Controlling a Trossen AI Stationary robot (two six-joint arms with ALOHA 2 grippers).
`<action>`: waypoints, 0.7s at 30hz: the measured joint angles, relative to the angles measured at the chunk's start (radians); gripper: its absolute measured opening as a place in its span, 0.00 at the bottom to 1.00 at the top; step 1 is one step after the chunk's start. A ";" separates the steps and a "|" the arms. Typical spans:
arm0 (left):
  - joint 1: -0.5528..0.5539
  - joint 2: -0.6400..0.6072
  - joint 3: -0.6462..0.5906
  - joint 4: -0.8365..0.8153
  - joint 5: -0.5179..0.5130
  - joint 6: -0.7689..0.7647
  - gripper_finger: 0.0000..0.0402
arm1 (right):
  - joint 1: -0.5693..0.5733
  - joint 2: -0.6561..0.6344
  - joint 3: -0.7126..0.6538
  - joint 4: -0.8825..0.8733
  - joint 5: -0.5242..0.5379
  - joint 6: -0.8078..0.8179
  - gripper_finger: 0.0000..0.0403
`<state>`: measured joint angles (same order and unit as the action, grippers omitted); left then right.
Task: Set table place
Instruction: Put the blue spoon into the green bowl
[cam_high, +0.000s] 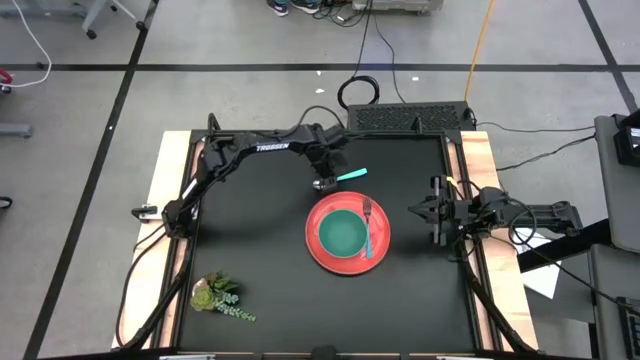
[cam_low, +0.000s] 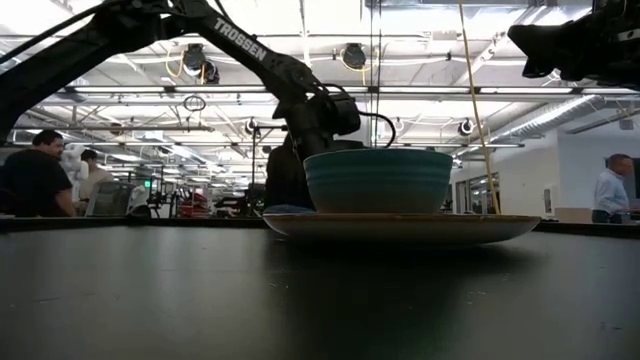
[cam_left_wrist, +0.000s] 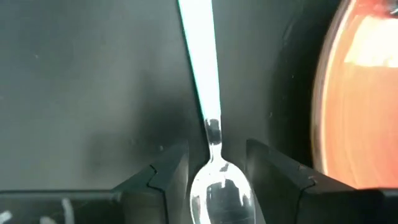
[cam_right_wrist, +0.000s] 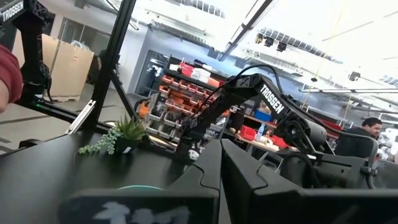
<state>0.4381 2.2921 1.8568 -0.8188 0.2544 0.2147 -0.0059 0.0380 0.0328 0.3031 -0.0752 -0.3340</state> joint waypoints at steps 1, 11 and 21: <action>-0.006 0.000 0.000 -0.005 -0.020 -0.001 0.41 | 0.000 0.000 0.000 0.000 0.000 0.001 0.00; -0.006 0.000 0.128 -0.136 -0.071 0.011 0.41 | 0.000 0.000 0.000 -0.001 0.000 0.035 0.00; 0.012 0.038 0.148 -0.159 0.012 0.015 0.41 | 0.000 0.000 0.000 -0.001 0.000 0.035 0.00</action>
<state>0.4500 2.3301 2.0049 -0.9779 0.2666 0.2295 -0.0059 0.0380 0.0326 0.3019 -0.0753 -0.2993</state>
